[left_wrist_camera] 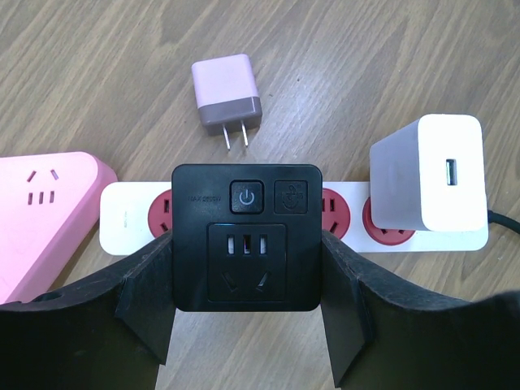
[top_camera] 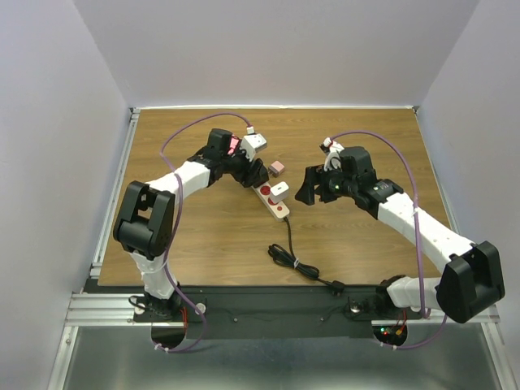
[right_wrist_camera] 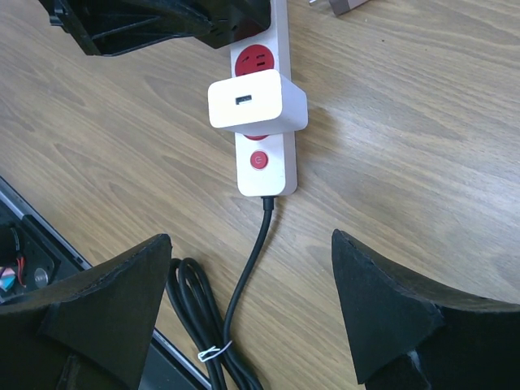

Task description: Insert the plug

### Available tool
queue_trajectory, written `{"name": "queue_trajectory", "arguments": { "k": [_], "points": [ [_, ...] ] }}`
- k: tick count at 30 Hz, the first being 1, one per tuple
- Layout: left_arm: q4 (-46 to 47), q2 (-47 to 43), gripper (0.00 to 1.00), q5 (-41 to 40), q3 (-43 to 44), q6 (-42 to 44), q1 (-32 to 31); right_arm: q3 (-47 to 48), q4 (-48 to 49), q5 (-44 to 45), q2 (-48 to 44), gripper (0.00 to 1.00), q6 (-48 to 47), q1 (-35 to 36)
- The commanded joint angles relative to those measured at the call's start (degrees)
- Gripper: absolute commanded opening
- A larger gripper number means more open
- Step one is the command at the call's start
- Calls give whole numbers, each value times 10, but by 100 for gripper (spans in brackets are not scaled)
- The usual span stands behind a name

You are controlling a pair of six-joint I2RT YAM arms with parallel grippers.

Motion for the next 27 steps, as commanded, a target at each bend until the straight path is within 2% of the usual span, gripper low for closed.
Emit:
{"name": "queue_trajectory", "arguments": {
  "k": [1, 9, 16, 23, 27],
  "points": [
    [-8, 3, 0, 15, 31, 15, 3, -1, 14, 2, -21, 85, -8, -5],
    [-24, 24, 0, 19, 44, 16, 1, 35, 15, 30, -9, 85, -7, -10],
    [-24, 32, 0, -7, 35, 11, -20, 107, 27, 59, 89, 84, -20, -10],
    [-23, 46, 0, -17, 31, 4, -26, 111, 62, 24, 131, 80, -49, -4],
    [-22, 48, 0, -24, 25, -2, -27, 98, 88, 46, 139, 80, -70, 25]
  ]
}}
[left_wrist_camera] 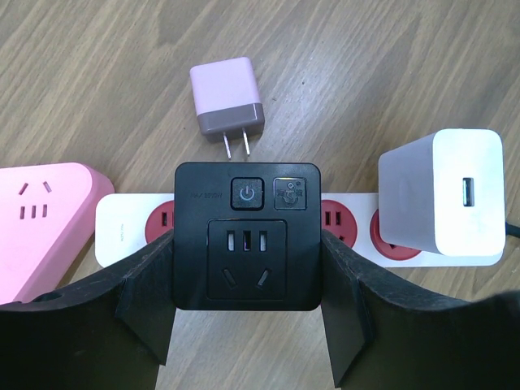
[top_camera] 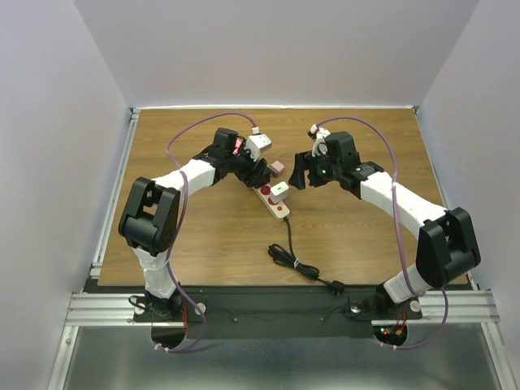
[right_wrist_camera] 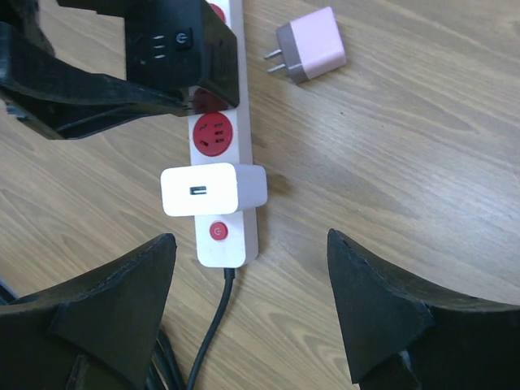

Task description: Insert the plug

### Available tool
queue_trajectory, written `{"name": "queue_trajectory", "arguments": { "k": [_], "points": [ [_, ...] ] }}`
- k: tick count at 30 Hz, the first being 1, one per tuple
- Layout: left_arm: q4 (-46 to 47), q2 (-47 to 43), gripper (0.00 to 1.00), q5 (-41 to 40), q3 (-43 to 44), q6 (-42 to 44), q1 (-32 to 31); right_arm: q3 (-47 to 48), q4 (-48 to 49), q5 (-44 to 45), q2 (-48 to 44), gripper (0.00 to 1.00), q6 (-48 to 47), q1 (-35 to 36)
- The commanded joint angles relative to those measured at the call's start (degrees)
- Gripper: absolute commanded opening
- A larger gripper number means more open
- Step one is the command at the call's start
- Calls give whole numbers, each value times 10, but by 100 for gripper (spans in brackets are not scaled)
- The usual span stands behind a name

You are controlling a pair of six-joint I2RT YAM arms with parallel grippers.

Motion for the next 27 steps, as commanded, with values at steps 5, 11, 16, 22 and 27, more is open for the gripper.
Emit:
{"name": "queue_trajectory", "arguments": {
  "k": [5, 11, 16, 22, 27],
  "points": [
    [-16, 26, 0, -7, 1, -10, -11, 14, 65, 20, 22, 80, -57, 51],
    [-15, 21, 0, -6, -7, -18, -11, 28, 64, 40, 63, 80, -76, 77],
    [-15, 21, 0, -5, -11, -21, -11, 29, 65, 57, 74, 80, -87, 91],
    [-15, 20, 0, 0, -10, -23, -11, 43, 65, 67, 95, 80, -106, 97],
    [-16, 21, 0, -1, -12, -25, -11, 53, 65, 67, 115, 80, -112, 101]
  ]
}}
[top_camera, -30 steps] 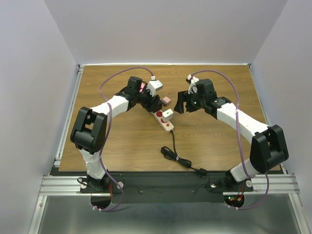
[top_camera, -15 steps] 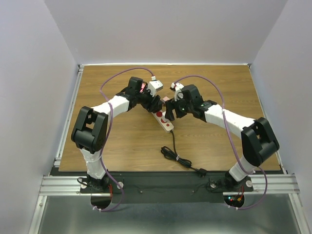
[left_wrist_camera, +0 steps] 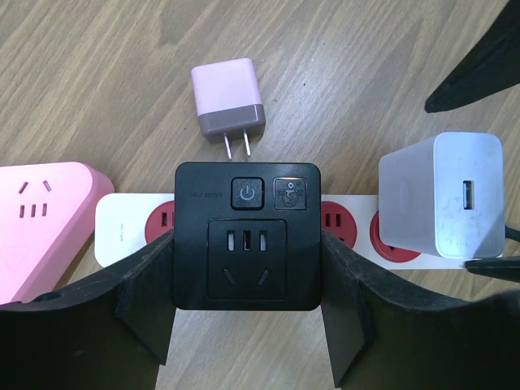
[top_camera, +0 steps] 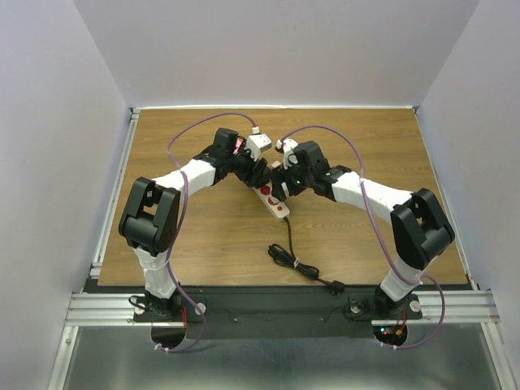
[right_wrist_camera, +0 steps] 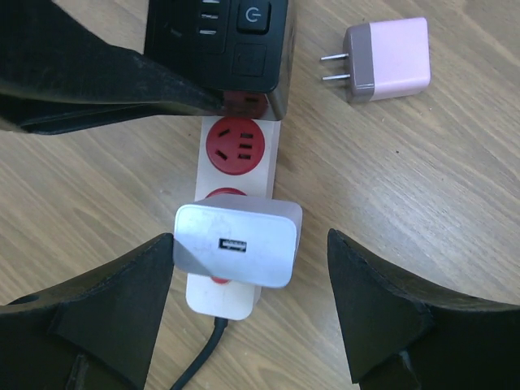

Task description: Insert the plug

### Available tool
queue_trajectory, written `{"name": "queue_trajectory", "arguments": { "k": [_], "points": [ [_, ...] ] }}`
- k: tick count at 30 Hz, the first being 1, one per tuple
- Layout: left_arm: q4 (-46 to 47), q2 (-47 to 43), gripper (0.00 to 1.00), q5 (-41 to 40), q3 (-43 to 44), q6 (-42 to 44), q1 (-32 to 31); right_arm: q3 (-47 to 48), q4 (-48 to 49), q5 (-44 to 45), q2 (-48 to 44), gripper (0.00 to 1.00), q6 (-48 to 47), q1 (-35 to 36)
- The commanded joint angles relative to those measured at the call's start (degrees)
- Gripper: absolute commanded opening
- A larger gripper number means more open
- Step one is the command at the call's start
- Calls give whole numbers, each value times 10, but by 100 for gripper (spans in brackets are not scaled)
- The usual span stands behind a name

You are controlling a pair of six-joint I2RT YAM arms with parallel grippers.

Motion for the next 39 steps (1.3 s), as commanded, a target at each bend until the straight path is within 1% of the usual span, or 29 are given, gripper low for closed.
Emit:
{"name": "queue_trajectory", "arguments": {
  "k": [1, 4, 7, 12, 13, 14, 16, 17, 21, 24, 33, 35, 36, 39],
  "points": [
    [-18, 21, 0, 4, -12, -15, -9, 25, 21, 7, 16, 80, -15, 9],
    [-18, 22, 0, 3, -14, -18, -9, 28, 21, 12, 20, 79, -15, 14],
    [-17, 21, 0, 2, -14, -20, -9, 29, 21, 21, 24, 76, -15, 17],
    [-17, 22, 0, 1, -17, -24, -10, 32, 25, 34, 34, 58, -15, 25],
    [-18, 22, 0, 2, -17, -24, -10, 31, 26, 37, 36, 55, -31, 28],
    [-18, 22, 0, 1, -17, -25, -10, 32, 27, 39, 37, 48, -31, 29],
    [-18, 22, 0, -1, -22, -29, -10, 33, 26, 47, 43, 42, -32, 31],
    [-18, 20, 0, -1, -24, -29, -10, 34, 26, 49, 45, 36, -32, 33],
    [-18, 16, 0, -8, -37, -41, -16, 30, 26, 49, 48, 27, -32, 35],
    [-18, 23, 0, -24, -43, -53, -28, 24, 26, 48, 46, 24, -32, 36],
    [-18, 35, 0, -80, -74, -122, -65, 19, 26, 48, 45, 23, -31, 36],
    [-18, 30, 0, -91, -85, -134, -70, 21, 26, 48, 45, 23, -31, 36],
    [-18, 25, 0, -112, -87, -141, -76, 20, 26, 49, 45, 23, -31, 36],
    [-5, 8, 0, -111, -94, -157, -78, 21, 26, 51, 44, 23, -31, 36]
  ]
}}
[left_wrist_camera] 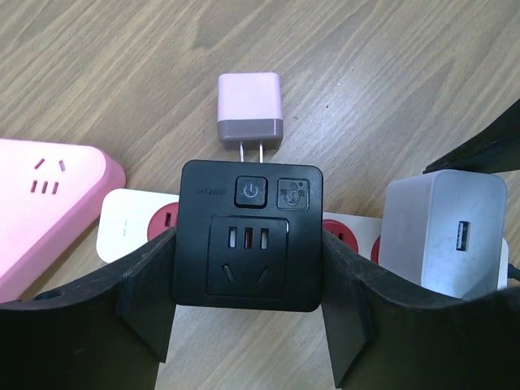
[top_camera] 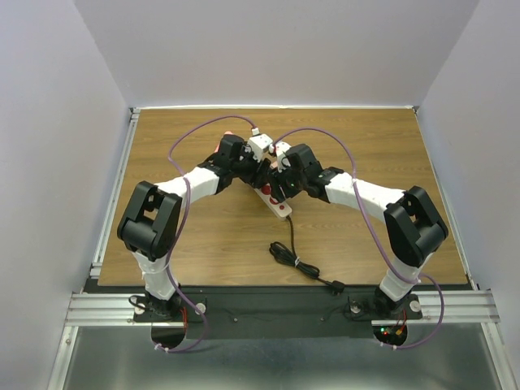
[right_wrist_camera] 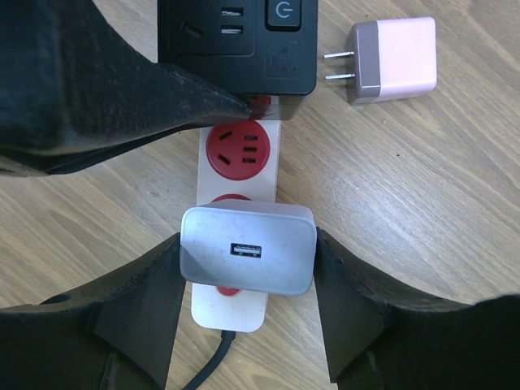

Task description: Insert the plug

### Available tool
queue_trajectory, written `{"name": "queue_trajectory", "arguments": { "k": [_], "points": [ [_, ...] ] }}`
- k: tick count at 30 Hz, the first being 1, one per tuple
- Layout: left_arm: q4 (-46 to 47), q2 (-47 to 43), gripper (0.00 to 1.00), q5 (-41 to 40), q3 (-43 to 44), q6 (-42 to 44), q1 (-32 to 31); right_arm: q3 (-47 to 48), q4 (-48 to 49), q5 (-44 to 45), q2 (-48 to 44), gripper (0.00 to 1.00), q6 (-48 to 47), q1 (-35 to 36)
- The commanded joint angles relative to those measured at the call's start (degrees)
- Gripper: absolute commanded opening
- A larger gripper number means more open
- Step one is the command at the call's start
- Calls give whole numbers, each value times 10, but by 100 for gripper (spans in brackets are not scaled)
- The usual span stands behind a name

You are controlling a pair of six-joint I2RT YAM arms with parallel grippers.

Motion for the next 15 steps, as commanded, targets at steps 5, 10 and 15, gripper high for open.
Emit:
{"name": "queue_trajectory", "arguments": {
  "k": [5, 10, 15],
  "points": [
    [-58, 16, 0, -1, -52, -108, -58, 4, 24, 4, 10, 23, -12, 10],
    [8, 5, 0, -18, -94, -160, -71, -2, 25, 5, 1, 22, -6, 10],
    [66, -5, 0, -23, -140, -192, -91, -8, 24, 13, -5, 22, -14, 9]
  ]
}}
